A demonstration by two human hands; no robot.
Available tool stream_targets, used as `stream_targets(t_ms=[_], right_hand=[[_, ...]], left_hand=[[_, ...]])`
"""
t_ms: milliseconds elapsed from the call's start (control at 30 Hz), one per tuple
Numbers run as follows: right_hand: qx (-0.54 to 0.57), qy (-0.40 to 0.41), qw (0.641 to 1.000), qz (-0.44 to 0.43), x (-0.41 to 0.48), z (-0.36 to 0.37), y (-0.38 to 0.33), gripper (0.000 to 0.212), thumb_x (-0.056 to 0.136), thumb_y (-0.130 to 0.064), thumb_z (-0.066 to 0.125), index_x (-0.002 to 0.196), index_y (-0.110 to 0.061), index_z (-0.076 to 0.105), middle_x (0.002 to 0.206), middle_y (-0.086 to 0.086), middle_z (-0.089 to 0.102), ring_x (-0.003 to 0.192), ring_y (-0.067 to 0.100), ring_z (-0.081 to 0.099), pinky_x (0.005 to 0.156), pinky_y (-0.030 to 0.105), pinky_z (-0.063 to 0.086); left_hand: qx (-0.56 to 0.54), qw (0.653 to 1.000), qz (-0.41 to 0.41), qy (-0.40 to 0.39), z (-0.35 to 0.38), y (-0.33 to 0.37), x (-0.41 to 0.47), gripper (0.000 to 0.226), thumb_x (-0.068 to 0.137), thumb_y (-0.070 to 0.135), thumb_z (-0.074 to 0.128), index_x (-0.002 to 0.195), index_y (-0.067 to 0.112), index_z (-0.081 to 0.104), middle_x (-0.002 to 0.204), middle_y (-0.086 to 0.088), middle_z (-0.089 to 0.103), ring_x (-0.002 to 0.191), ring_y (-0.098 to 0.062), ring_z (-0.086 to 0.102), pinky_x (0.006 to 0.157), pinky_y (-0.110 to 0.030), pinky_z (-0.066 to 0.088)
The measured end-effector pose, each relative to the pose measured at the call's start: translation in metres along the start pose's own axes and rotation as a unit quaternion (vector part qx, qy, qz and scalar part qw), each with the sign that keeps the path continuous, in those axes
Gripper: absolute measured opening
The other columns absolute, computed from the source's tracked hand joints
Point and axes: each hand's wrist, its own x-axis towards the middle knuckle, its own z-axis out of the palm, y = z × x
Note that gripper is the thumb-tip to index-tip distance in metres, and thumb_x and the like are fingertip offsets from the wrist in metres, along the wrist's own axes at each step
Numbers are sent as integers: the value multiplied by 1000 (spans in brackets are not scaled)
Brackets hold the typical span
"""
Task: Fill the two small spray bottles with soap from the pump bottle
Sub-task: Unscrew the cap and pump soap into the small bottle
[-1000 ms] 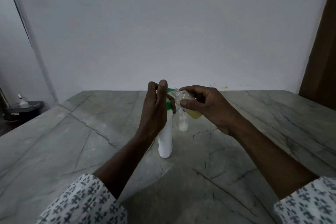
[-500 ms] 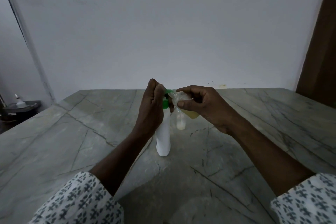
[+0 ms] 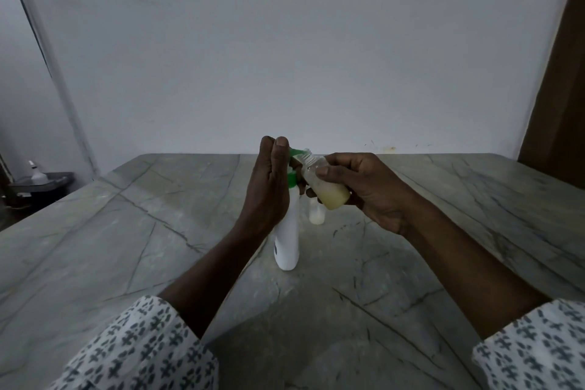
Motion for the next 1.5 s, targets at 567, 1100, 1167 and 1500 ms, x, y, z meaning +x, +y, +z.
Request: stream_targets(t_ms=[567,1100,1167,1500], right_hand=[[55,-38,998,22,0,-2,2,46,80,-22,66,120,1,62,114,22,70,98,31,70,89,44,55],[-16,4,1000,-26,-3,1,-6,28,90,-12,64,117,-4,66,109,19,73,93,32,71,75,31,59],[-27,3,999,-33,-3,2,-7,28,91,-10,64,117,-3,66,109,19,73,91,30,71,74,29,59],[-38,-4,999,-24,-3,-1,-5,23,90,-8,65,113,-7,68,104,10,75,85,17,72,70,22,56]], left_hand=[[-26,999,13,-37,-3,-2,4,28,103,30,32,90,8,43,85,-24,45,74,-43,51,67,-54,46],[16,997,72,18,-9,0,2,44,97,45,42,87,2,47,81,-17,54,77,-36,54,66,-48,47],[31,996,77,19,-7,-2,1,38,100,40,40,89,5,48,80,-9,54,75,-29,55,66,-45,47],[32,997,70,-1,-8,-7,1,38,98,41,44,85,6,44,75,-10,48,68,-20,48,63,-42,42]])
